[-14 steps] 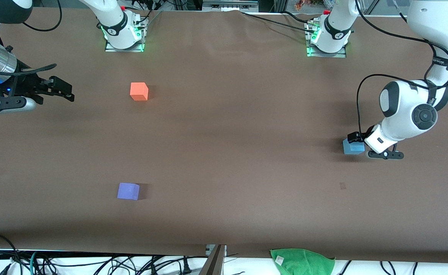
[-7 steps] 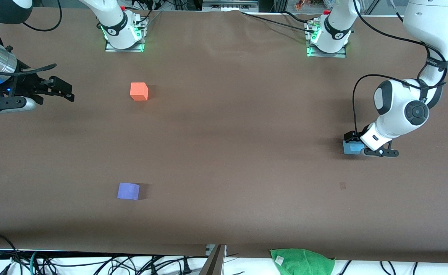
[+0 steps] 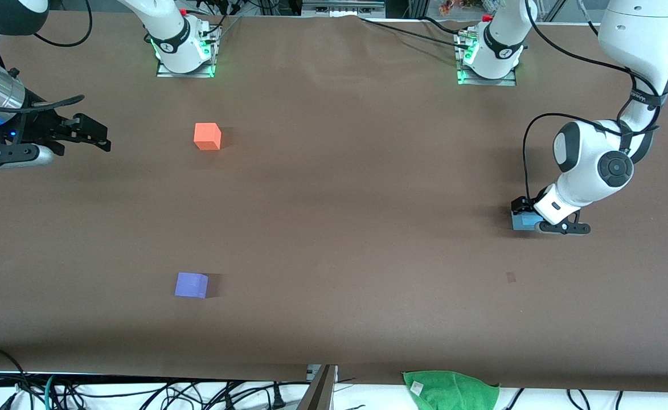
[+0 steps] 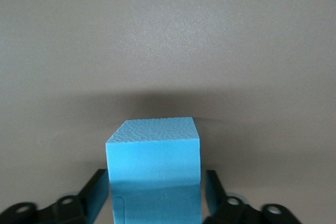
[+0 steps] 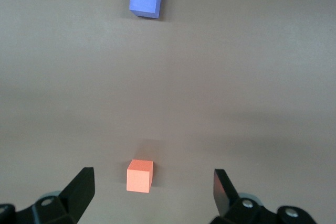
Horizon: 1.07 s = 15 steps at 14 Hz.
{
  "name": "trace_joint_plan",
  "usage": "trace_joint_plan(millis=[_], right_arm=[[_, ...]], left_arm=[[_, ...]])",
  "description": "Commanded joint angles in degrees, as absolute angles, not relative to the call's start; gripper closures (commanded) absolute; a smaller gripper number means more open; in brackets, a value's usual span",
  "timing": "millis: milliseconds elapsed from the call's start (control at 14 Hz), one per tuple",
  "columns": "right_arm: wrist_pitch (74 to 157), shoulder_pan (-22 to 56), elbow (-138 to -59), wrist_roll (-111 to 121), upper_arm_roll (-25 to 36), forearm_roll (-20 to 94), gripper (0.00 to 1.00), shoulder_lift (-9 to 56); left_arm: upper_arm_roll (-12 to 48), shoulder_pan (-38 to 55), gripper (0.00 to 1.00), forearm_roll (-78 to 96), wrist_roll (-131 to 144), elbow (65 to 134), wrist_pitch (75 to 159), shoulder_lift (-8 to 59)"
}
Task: Place blue block between orange and purple blocks
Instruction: 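Close the left gripper on the light blue cube, then carry the blue cube with the left gripper toward the table middle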
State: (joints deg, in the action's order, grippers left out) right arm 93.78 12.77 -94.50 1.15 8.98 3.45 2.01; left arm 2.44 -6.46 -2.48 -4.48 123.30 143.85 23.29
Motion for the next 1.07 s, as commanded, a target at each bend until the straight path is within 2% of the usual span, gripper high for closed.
trace_joint_plan(millis=[0,143,286,643,786,1000], right_arm=[[94.39,12.66,-95.62,1.76,8.88,3.08,0.0,0.97],[94.39,12.66,-95.62,1.76,8.79,3.08,0.0,0.97],[94.31,12.66,-95.62,1.76,8.88,3.08,0.0,0.97],[93.87,12.48,-95.71,1.67,9.23,3.16,0.0,1.05],[93.87,12.48,-95.63,1.67,9.23,3.16,0.0,1.05],[93.87,12.48,-95.63,1.67,9.23,3.34,0.0,0.97]], left_arm=[[2.55,-6.59,0.67,-2.72,-5.27,123.13,144.14,23.12],[2.64,-6.24,0.71,-2.72,-4.75,122.26,143.7,22.77],[3.42,-5.71,0.71,-2.64,-4.57,121.47,143.17,21.8],[14.56,-3.61,0.7,-2.55,11.81,116.64,139.31,21.62],[17.4,1.37,0.7,-3.16,23.85,112.87,139.13,23.81],[17.23,10.34,0.69,-3.25,37.84,105.41,138.61,28.72]])
